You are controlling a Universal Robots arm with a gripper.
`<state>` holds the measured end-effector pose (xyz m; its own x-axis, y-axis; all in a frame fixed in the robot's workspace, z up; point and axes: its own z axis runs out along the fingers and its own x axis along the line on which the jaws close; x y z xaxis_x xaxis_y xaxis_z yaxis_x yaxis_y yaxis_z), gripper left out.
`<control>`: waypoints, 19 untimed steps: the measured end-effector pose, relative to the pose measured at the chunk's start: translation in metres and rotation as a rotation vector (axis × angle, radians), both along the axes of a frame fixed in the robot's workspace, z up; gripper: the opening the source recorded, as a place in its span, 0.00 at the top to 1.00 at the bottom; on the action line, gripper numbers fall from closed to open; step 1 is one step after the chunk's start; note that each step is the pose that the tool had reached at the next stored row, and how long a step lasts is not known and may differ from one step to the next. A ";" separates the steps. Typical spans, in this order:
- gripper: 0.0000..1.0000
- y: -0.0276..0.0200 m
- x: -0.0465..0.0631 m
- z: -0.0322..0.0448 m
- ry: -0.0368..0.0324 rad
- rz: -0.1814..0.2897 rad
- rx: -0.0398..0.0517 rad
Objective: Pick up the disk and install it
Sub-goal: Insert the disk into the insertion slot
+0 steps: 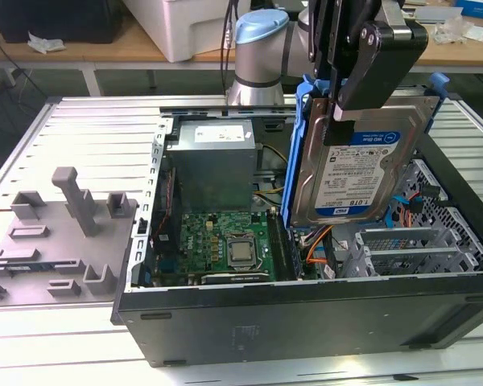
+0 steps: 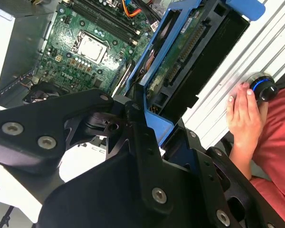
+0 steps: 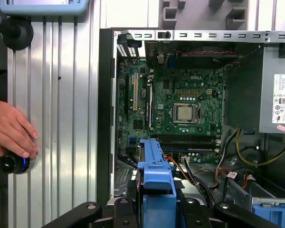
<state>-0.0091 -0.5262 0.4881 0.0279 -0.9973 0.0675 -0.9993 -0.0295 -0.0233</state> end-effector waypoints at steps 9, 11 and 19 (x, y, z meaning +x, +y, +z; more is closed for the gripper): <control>0.64 0.0000 0.000 0.0000 0.0000 0.000 0.0000; 0.64 0.0000 0.000 0.0000 0.0000 0.000 -0.0001; 0.64 0.0000 0.000 0.0000 0.0000 0.000 0.0000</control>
